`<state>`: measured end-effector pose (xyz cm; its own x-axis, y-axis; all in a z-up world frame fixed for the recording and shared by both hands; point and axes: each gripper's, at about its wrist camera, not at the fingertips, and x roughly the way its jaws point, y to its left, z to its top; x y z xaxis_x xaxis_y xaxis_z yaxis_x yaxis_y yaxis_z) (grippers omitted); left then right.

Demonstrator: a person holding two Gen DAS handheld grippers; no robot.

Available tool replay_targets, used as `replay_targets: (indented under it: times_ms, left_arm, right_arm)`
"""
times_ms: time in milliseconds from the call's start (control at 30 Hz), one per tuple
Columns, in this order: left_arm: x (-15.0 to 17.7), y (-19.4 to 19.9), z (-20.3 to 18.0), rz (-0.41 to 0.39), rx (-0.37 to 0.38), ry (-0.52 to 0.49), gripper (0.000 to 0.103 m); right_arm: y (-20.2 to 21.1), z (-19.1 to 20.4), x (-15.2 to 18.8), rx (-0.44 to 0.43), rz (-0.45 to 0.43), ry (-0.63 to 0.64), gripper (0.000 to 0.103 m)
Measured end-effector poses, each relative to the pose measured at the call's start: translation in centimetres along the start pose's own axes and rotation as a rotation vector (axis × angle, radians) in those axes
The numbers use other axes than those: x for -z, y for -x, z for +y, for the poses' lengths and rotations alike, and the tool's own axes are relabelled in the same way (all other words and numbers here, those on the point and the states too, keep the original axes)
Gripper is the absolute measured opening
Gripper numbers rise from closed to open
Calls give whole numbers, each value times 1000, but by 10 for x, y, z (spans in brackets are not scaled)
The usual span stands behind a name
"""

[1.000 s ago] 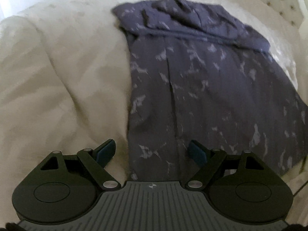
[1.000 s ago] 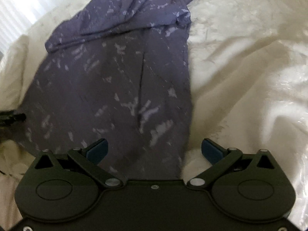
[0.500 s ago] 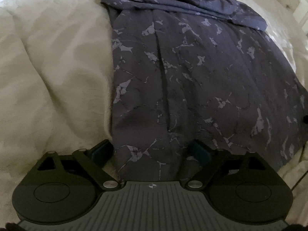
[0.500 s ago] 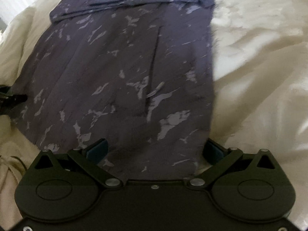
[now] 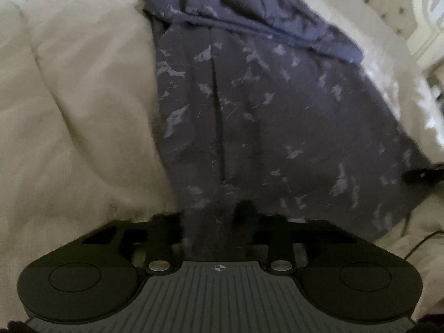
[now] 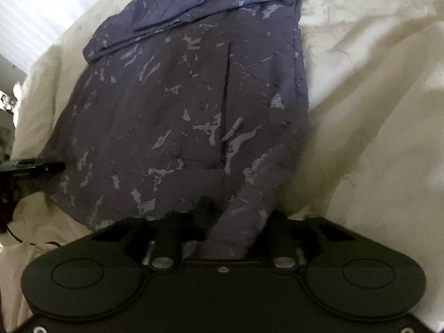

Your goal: Fold large clothes

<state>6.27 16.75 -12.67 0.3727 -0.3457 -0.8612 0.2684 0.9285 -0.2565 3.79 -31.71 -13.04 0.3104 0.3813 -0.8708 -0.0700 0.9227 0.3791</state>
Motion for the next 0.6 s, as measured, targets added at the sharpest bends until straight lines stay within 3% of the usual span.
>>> replay_targets:
  times_ms: [100, 200, 333, 600]
  left_arm:
    - [1, 9, -3, -47, 13, -2, 15]
    - [2, 22, -2, -111, 53, 40, 10]
    - [-4, 44, 8, -201, 168, 191, 9]
    - [-54, 76, 28, -430, 299, 367, 9]
  right_arm:
    - [5, 4, 0, -10, -27, 8, 20]
    - [18, -1, -1, -88, -85, -48, 15]
    - [43, -14, -5, -256, -199, -160, 13]
    - [69, -15, -54, -393, -434, -230, 13]
